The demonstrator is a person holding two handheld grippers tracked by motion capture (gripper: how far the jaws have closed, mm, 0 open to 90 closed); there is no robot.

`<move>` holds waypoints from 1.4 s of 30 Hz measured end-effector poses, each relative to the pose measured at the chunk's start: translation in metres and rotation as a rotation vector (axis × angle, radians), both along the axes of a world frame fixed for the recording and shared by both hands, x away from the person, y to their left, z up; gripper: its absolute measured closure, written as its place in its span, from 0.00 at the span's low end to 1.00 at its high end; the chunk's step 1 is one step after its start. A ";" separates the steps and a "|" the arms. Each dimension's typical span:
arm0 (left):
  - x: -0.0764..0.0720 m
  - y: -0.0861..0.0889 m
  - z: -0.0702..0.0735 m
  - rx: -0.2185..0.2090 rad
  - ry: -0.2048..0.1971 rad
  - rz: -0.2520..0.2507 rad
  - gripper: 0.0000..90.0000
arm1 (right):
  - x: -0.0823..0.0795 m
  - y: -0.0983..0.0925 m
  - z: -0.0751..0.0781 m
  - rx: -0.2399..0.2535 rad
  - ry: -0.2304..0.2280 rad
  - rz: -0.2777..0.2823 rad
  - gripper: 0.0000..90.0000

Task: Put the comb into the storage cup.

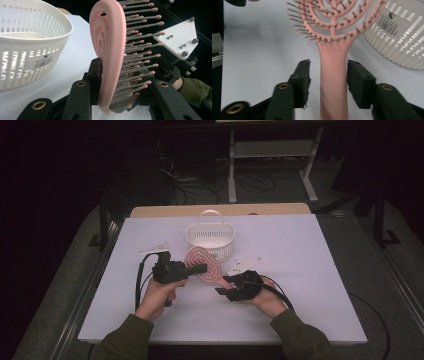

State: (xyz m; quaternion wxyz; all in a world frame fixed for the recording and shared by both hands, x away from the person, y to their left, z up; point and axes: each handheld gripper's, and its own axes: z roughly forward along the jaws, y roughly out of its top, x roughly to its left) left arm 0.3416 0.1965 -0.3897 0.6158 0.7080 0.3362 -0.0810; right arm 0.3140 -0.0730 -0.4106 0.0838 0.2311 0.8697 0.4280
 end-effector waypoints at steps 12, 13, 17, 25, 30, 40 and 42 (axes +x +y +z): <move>0.002 0.012 0.001 -0.010 -0.004 0.029 0.72 | 0.003 -0.006 -0.002 0.017 0.027 -0.050 0.28; 0.003 0.014 0.001 -0.012 -0.003 0.032 0.72 | 0.003 -0.007 -0.003 0.026 0.034 -0.053 0.26; 0.003 0.019 0.002 -0.018 -0.006 0.044 0.72 | 0.005 -0.011 -0.003 0.052 0.052 -0.080 0.17; 0.005 0.027 0.003 -0.027 -0.010 0.064 0.72 | 0.006 -0.027 -0.005 0.064 0.051 -0.137 0.06; 0.005 0.029 0.004 -0.036 -0.008 0.069 0.72 | 0.004 -0.038 -0.005 0.058 0.030 -0.188 0.00; 0.006 0.034 0.006 -0.048 -0.012 0.079 0.72 | -0.005 -0.070 -0.010 0.079 0.031 -0.260 0.00; 0.006 0.035 0.006 -0.053 -0.014 0.079 0.72 | -0.008 -0.074 -0.012 0.080 0.036 -0.267 0.00</move>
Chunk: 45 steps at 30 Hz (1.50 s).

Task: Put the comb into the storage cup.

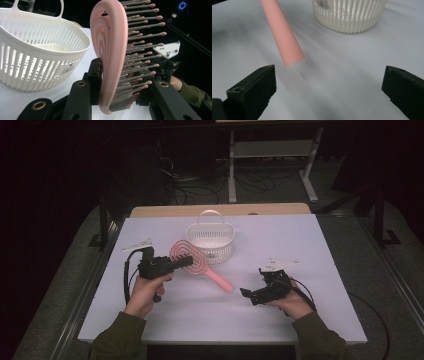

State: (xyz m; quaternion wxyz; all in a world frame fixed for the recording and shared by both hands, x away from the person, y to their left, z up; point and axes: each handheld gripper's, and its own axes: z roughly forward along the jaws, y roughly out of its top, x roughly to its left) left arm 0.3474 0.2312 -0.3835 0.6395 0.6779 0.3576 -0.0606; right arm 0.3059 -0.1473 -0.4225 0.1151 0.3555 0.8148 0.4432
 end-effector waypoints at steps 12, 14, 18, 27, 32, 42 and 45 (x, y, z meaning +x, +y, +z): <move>0.000 0.003 0.001 -0.017 -0.005 -0.001 0.72 | -0.019 -0.019 -0.015 -0.039 0.008 -0.012 0.00; 0.000 0.003 0.002 -0.016 -0.007 -0.003 0.72 | -0.022 -0.023 -0.017 -0.043 0.007 -0.013 0.00; -0.001 0.003 0.002 -0.017 -0.007 -0.004 0.72 | -0.027 -0.031 -0.020 -0.049 0.004 -0.026 0.00; 0.000 0.002 0.005 -0.024 -0.014 -0.015 0.72 | -0.030 -0.039 -0.022 -0.047 0.000 -0.042 0.00; 0.000 0.003 0.008 -0.043 -0.018 -0.020 0.72 | -0.030 -0.037 -0.022 -0.051 -0.006 -0.032 0.00; 0.006 -0.003 0.022 -0.031 -0.044 -0.041 0.72 | -0.030 -0.037 -0.022 -0.054 -0.007 -0.036 0.00; 0.008 -0.004 0.026 -0.034 -0.053 -0.044 0.72 | -0.030 -0.037 -0.021 -0.051 -0.007 -0.038 0.00</move>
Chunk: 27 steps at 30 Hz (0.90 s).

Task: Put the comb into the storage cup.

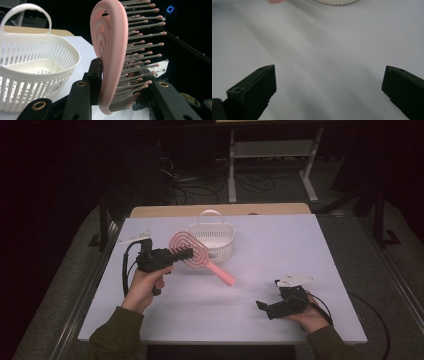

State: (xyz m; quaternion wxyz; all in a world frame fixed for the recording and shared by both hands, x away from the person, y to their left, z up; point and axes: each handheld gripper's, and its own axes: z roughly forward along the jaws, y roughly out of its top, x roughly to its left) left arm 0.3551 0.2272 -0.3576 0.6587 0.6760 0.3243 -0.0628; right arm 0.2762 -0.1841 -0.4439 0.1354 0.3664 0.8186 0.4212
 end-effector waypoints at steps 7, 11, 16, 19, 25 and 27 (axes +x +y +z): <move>0.006 -0.001 0.009 -0.004 -0.023 -0.006 0.72 | 0.000 0.000 0.001 0.002 -0.010 0.002 0.00; 0.011 -0.002 0.016 -0.006 -0.043 0.000 0.72 | 0.000 0.000 0.001 0.004 -0.011 0.001 0.00; 0.017 -0.002 0.024 -0.008 -0.062 0.009 0.72 | 0.000 0.000 0.002 0.008 -0.010 -0.001 0.00; 0.021 -0.002 0.027 -0.011 -0.066 0.012 0.72 | 0.000 -0.001 0.002 0.010 -0.015 -0.002 0.00; 0.028 -0.003 0.035 -0.011 -0.079 0.012 0.72 | 0.000 -0.001 0.002 0.010 -0.015 -0.005 0.00; 0.031 -0.002 0.037 -0.014 -0.079 0.015 0.72 | 0.000 -0.001 0.002 0.011 -0.016 -0.004 0.00</move>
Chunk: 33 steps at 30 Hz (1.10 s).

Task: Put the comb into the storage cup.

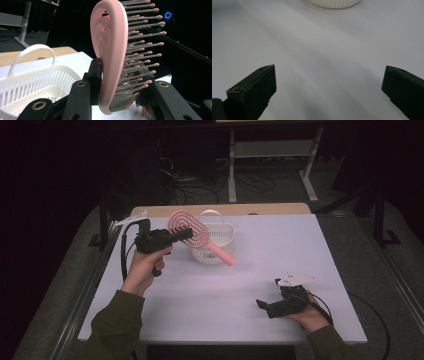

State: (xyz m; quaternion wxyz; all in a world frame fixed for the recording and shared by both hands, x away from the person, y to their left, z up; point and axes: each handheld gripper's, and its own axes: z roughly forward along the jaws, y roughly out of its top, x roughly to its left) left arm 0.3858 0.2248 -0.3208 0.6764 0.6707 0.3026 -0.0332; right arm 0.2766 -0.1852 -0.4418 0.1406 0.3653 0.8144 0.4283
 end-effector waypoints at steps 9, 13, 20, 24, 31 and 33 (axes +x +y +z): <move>0.014 0.003 0.009 0.000 -0.007 0.021 0.72 | 0.000 0.000 0.000 0.001 0.002 -0.001 0.00; 0.020 0.005 0.011 0.002 -0.013 0.037 0.72 | 0.000 0.000 0.000 0.000 0.000 -0.001 0.00; 0.030 0.007 0.010 -0.012 -0.004 0.061 0.72 | 0.000 0.000 0.000 0.001 0.001 -0.002 0.00; 0.037 0.008 0.009 -0.018 -0.002 0.075 0.72 | 0.000 0.000 0.000 0.000 0.004 -0.006 0.00; 0.046 0.010 0.008 -0.025 0.003 0.099 0.72 | 0.000 0.000 0.000 -0.002 0.004 -0.008 0.00; 0.048 0.010 0.006 -0.024 0.006 0.103 0.72 | 0.000 0.000 0.000 -0.002 0.005 -0.008 0.00</move>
